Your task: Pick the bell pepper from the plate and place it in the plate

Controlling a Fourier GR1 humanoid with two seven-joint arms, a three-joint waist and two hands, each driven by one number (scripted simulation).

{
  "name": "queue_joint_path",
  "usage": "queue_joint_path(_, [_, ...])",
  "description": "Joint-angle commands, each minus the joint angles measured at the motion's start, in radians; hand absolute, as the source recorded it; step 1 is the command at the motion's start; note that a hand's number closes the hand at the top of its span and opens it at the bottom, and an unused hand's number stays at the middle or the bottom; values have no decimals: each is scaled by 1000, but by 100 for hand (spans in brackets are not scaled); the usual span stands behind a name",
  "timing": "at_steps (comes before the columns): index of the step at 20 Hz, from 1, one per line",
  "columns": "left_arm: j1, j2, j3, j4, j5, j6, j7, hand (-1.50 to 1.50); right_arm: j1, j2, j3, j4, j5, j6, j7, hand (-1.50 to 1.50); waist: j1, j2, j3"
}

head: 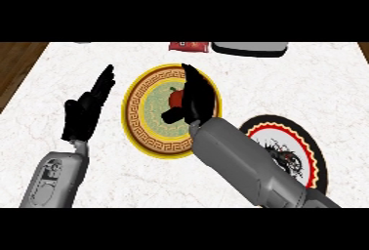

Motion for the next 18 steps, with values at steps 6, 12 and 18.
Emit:
queue_joint_path(6, [50, 17, 26, -14, 5, 4, 4, 0, 78, 3, -58, -105, -68, -399, -85, -150, -58, -20, 0])
queue_joint_path(12, [86, 4, 41, 20, -15, 40, -32, 0, 278, -25, -74, -250, 19, -450, -108, -150, -116, -29, -1])
queue_joint_path(18, [64, 9, 41, -57, -23, 51, 43, 0, 533, -222, -107, -592, -5, -361, -152, -150, -113, -28, -1])
